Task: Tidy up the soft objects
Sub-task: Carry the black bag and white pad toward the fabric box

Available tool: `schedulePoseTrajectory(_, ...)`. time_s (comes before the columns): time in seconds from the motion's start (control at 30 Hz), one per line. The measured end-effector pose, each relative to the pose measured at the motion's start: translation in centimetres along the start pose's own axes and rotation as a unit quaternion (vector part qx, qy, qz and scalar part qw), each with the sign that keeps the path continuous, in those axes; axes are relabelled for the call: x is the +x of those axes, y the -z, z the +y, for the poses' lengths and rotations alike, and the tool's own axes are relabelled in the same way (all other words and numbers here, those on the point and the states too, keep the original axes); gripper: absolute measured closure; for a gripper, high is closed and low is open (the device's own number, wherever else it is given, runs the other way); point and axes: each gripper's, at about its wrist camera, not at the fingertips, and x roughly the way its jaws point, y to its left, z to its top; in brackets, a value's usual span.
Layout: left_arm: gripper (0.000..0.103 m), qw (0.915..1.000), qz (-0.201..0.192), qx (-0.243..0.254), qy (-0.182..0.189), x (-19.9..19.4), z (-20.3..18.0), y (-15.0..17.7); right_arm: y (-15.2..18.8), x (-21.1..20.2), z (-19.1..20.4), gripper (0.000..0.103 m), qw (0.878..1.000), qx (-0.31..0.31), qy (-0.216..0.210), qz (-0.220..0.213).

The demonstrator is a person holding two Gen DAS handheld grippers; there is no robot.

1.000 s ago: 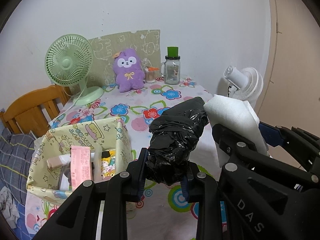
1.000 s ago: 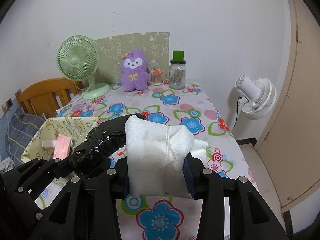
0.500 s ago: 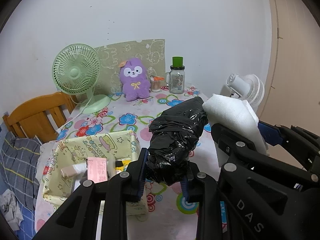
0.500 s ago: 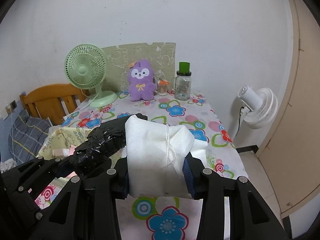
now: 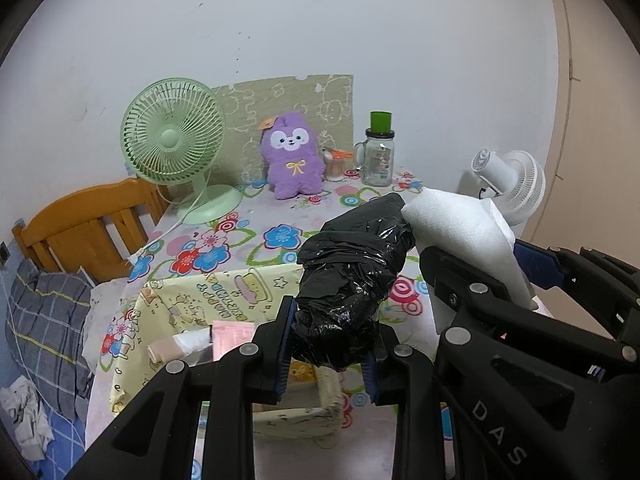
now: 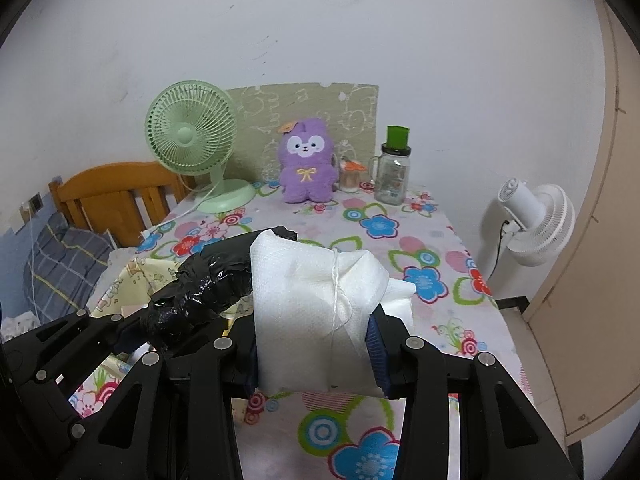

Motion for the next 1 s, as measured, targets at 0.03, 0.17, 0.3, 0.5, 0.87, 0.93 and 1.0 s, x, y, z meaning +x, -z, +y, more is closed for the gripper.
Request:
schedulePoseTrajectory(0.03, 0.075, 1.0, 0.001, -0.001, -0.001, 0.1, 0.3, 0.1, 0.0, 0.2, 0.2, 0.057, 1.0, -0.002, -0.002, 0.002)
schedulePoseTrajectory(0.17, 0.075, 1.0, 0.005, -0.005, -0.002, 0.7, 1.5, 0.3, -0.2, 1.2, 1.4, 0.057, 1.0, -0.01, -0.007, 0.013)
schedulePoseTrajectory(0.3, 0.074, 0.9999, 0.011, -0.011, -0.001, 1.3, 2.6, 0.4, -0.3, 1.8, 2.4, 0.057, 1.0, -0.018, -0.006, 0.019)
schedulePoseTrajectory(0.5, 0.074, 0.9995, 0.02, -0.023, -0.004, 2.2, 4.5, 0.8, -0.4, 3.2, 4.1, 0.057, 0.999, -0.026, -0.016, 0.028)
schedulePoseTrajectory(0.87, 0.074, 0.9976, 0.046, -0.045, -0.023, 4.2, 7.8, 2.0, -0.3, 5.8, 7.3, 0.057, 0.997, -0.046, -0.037, 0.052)
schedulePoseTrajectory(0.93, 0.074, 0.9971, 0.054, -0.046, -0.027, 4.6, 8.3, 2.3, -0.3, 6.3, 7.7, 0.057, 0.996, -0.049, -0.039, 0.056)
schedulePoseTrajectory(1.0, 0.074, 0.9967, 0.059, -0.045, -0.033, 5.0, 8.7, 2.6, -0.2, 6.8, 8.1, 0.057, 0.996, -0.05, -0.041, 0.061)
